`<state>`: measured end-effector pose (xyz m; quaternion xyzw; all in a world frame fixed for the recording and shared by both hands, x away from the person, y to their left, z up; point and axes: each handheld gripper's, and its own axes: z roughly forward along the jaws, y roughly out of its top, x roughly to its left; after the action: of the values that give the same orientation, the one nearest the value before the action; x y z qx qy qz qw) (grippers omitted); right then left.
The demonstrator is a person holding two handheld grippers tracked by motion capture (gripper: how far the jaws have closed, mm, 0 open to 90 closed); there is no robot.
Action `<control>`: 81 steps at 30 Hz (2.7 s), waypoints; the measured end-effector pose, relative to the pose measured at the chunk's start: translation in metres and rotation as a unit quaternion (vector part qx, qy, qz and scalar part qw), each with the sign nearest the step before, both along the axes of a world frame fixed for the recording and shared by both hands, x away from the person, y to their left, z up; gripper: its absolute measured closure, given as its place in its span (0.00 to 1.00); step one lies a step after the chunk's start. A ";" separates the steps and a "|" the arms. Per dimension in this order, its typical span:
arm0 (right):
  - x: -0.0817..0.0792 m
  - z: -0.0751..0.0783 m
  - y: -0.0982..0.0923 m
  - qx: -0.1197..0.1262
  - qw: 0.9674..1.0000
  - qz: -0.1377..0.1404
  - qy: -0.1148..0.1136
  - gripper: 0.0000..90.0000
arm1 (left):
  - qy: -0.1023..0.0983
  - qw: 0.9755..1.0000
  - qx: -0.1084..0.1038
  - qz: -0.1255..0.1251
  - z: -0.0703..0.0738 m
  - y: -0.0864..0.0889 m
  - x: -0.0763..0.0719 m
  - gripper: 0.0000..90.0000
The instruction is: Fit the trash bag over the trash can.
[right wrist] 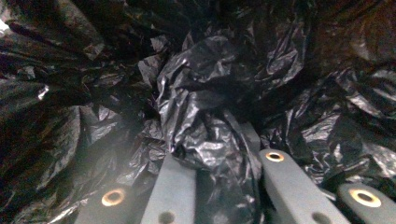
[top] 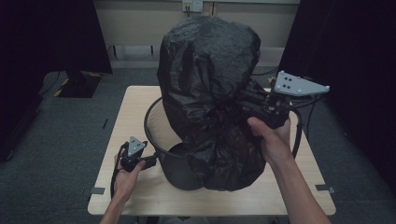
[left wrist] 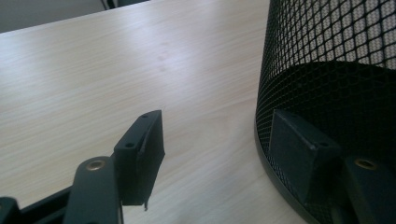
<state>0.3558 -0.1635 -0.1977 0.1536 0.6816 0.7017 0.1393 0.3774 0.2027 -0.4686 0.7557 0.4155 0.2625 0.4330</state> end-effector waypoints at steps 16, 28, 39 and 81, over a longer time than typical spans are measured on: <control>0.015 -0.016 0.016 -0.110 0.991 -0.057 0.042 0.41 | -0.001 0.999 -0.025 -0.041 0.006 -0.025 -0.008 0.22; 0.023 -0.014 0.007 -0.101 0.990 -0.077 0.060 0.27 | -0.046 0.997 -0.061 -0.021 0.037 0.005 -0.021 0.18; 0.017 -0.018 -0.007 -0.100 0.990 -0.081 0.056 0.36 | -0.069 0.993 -0.094 -0.029 0.050 0.017 -0.030 0.31; -0.032 -0.069 -0.123 -0.071 0.978 -0.191 0.047 0.59 | -0.117 0.965 -0.177 -0.154 0.131 0.004 -0.072 0.36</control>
<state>0.3240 -0.2862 -0.2667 0.3033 0.6938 0.6040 0.2488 0.3053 0.2067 -0.3372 0.6860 0.2800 0.2015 0.6406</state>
